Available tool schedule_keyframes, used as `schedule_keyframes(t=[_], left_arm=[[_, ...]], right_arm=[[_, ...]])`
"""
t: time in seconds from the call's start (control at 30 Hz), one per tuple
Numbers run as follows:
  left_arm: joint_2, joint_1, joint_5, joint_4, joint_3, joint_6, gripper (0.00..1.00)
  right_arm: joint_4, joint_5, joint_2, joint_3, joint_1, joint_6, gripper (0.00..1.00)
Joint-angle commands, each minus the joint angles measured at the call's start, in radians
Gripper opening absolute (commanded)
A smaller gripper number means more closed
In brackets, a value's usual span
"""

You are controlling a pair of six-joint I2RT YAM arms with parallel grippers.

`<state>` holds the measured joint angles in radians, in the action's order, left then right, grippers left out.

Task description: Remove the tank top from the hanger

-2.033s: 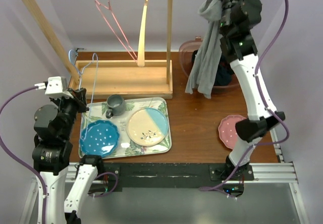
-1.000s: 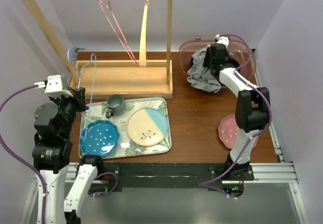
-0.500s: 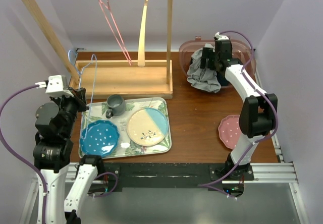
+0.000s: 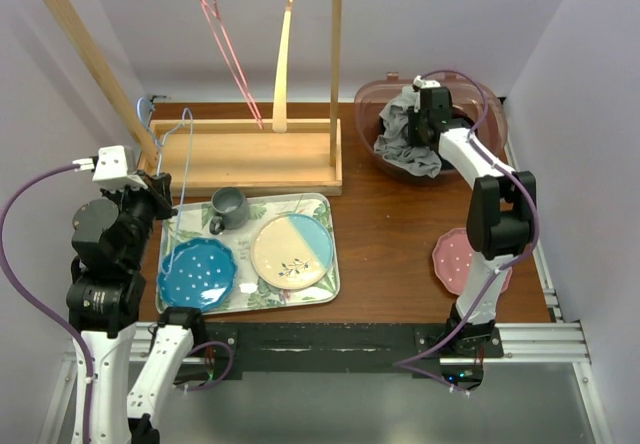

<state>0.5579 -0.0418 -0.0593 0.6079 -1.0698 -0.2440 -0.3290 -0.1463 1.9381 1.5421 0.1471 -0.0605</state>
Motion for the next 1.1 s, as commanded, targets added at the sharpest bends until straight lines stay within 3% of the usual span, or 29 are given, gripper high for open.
schedule_keyframes(t=[0.0,0.13,0.37,0.47,0.57,0.67,0.77,0.8,0.97,1.07], left_arm=[[0.004,-0.003,0.0,-0.054,-0.039,-0.012,0.0],[0.014,-0.003,-0.008,-0.062,-0.041,-0.012,0.0],[0.039,-0.003,-0.057,-0.077,-0.054,0.008,0.0],[0.065,-0.003,-0.069,-0.083,-0.076,0.018,0.0],[0.097,-0.003,-0.063,-0.085,-0.093,0.02,0.0],[0.128,-0.003,-0.086,-0.091,-0.114,0.038,0.0],[0.161,-0.003,-0.134,-0.096,-0.154,0.064,0.0],[0.174,-0.003,-0.142,-0.102,-0.165,0.068,0.0],[0.264,-0.003,-0.139,-0.134,-0.255,0.089,0.0],[0.309,-0.003,-0.125,-0.168,-0.285,0.088,0.0]], right_arm=[[0.2,-0.12,-0.079,0.001,-0.032,0.119,0.25],[0.364,-0.18,-0.119,-0.051,-0.047,0.134,0.24],[0.448,-0.159,-0.064,-0.1,-0.052,0.097,0.27],[0.493,-0.162,-0.05,-0.148,-0.053,0.079,0.32],[0.475,-0.164,-0.021,-0.137,-0.055,0.076,0.43],[0.444,-0.153,-0.031,-0.125,-0.053,0.068,0.44],[0.3,-0.141,-0.037,-0.058,-0.057,0.038,0.67],[0.248,-0.147,-0.037,-0.018,-0.055,0.016,0.8],[0.124,-0.118,-0.189,-0.065,-0.055,-0.056,0.98],[0.061,-0.043,-0.331,-0.151,-0.055,-0.097,0.99]])
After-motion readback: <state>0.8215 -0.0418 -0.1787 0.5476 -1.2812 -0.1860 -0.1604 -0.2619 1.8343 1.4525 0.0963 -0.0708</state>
